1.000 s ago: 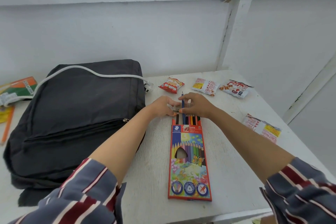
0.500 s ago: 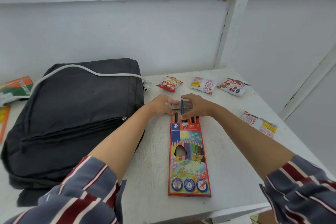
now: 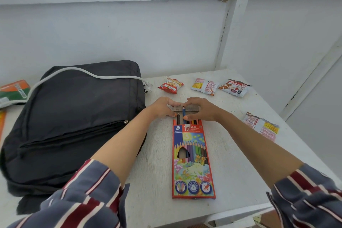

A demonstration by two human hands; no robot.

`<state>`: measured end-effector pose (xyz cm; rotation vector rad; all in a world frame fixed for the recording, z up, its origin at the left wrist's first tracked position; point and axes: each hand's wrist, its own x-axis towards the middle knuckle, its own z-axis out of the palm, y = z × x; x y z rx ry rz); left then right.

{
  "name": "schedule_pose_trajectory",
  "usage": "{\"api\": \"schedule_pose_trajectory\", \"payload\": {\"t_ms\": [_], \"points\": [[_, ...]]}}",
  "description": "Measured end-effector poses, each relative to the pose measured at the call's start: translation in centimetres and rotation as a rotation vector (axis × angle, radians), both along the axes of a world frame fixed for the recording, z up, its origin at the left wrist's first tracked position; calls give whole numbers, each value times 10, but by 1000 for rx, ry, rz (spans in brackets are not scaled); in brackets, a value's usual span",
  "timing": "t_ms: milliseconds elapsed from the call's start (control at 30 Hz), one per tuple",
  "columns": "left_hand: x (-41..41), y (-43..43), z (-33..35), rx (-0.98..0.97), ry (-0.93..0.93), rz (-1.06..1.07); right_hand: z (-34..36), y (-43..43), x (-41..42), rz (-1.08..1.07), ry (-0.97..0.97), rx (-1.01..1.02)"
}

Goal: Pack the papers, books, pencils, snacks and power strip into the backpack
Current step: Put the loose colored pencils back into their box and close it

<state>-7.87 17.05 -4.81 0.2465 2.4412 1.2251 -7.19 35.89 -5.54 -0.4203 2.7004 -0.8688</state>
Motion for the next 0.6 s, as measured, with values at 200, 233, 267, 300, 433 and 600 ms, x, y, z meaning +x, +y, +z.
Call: {"api": "schedule_pose_trajectory", "payload": {"t_ms": [200,233,267,300,433,600], "points": [[2,1,1,10,-18,12,3,2,6,-20,25,-65],[2,1,1,12,-21,15,4,2,6,-18,28,-59],[3,1,2,13,-24,16,5,1,7,-15,26,-56],[3,1,2,13,-29,18,6,1,8,-15,20,-56],[5,4,7,-14,-29,0,10,-1,10,-39,28,-57],[5,7,26,-162,167,-18,23,-8,13,-153,204,-90]]}}
